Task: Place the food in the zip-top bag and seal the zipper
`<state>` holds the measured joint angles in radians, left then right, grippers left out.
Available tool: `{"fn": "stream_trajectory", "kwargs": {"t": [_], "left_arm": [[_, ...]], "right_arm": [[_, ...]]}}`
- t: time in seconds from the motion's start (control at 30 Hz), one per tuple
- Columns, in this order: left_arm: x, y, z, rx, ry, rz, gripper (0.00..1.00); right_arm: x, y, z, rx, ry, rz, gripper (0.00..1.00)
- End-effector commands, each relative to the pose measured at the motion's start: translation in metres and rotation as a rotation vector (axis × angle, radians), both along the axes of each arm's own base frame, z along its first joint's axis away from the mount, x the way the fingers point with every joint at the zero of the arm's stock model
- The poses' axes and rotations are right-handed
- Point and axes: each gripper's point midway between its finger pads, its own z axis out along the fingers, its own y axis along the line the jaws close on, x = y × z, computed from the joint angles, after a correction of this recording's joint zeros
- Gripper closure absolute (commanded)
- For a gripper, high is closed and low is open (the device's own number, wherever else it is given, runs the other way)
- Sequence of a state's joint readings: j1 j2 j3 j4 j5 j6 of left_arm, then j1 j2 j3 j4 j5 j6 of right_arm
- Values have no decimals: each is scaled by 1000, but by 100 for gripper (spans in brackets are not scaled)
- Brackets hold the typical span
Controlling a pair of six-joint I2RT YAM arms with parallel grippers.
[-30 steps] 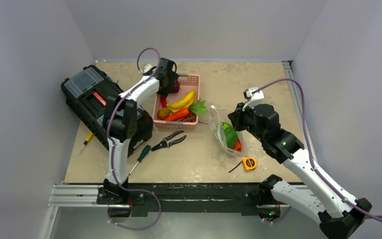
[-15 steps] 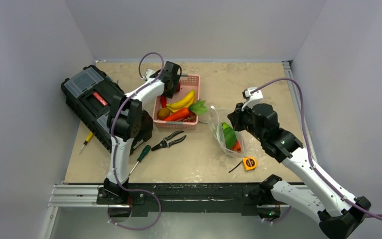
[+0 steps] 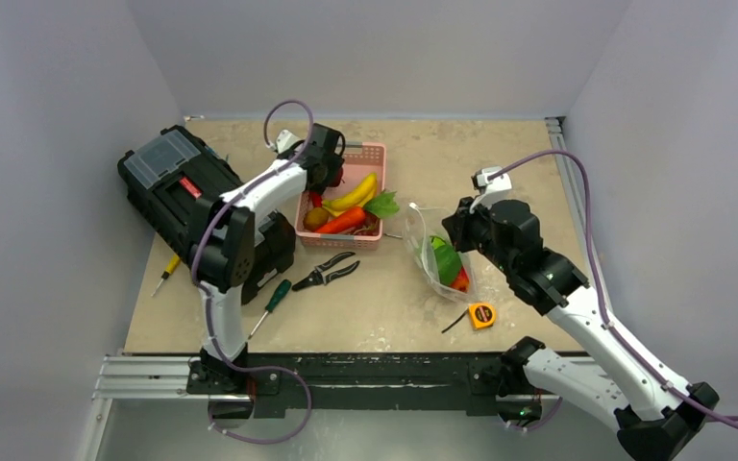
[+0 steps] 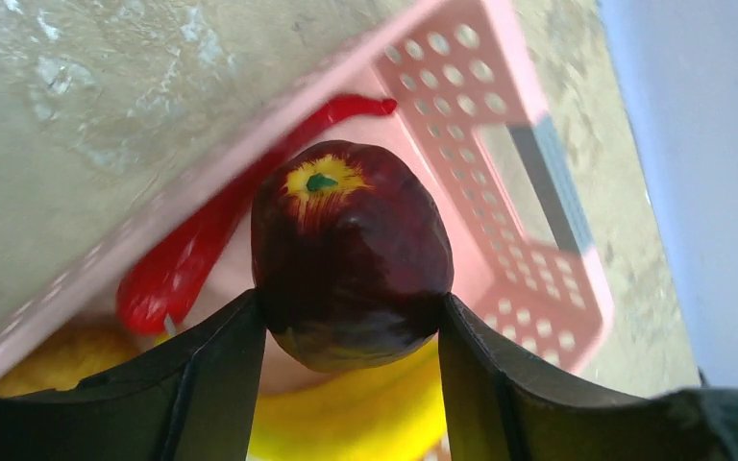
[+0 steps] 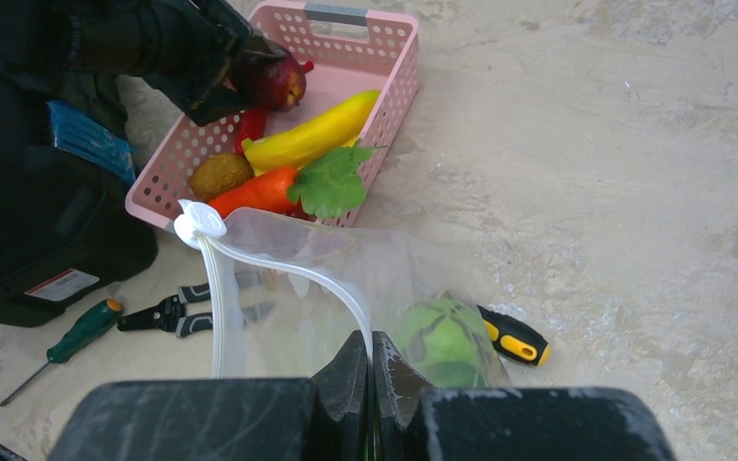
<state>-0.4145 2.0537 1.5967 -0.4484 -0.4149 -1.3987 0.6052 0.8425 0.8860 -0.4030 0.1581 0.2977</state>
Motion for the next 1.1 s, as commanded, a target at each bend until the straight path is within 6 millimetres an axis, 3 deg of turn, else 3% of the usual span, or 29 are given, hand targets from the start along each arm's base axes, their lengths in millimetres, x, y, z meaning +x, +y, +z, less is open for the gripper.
{"fn": "stream_trajectory", "kwargs": {"t": [0.0,0.13,0.2,0.27,0.43,0.67,0.77,0.87,0.97,1.07], "left_arm": [[-32,-23,96,43,-164,-196,85],[-74,-38,138,99,-227,-339,90],[-97,-43,164,80,-273,-429,90],[-118,-50,177,29,-313,-528,92],[-186,-92,210,-155,-504,-946,96],[-289,-140,276,-374,-904,-1509,100],[-324,-154,280,-374,-996,-1649,100],[-344,-167,268,-310,-991,-1737,100],[-353,-175,250,-251,-960,-1761,100],[-345,-181,229,-202,-878,-1727,100]], "right_arm": [[6,4,20,26,-56,4,100],[7,8,21,35,-61,14,100],[6,9,24,51,-63,19,100],[5,9,25,60,-65,19,100],[6,15,26,72,-70,40,100],[7,21,33,101,-79,62,100],[6,23,36,105,-81,70,100],[5,24,37,111,-75,76,100],[3,23,40,125,-75,70,100],[1,22,42,138,-78,71,100]]}}
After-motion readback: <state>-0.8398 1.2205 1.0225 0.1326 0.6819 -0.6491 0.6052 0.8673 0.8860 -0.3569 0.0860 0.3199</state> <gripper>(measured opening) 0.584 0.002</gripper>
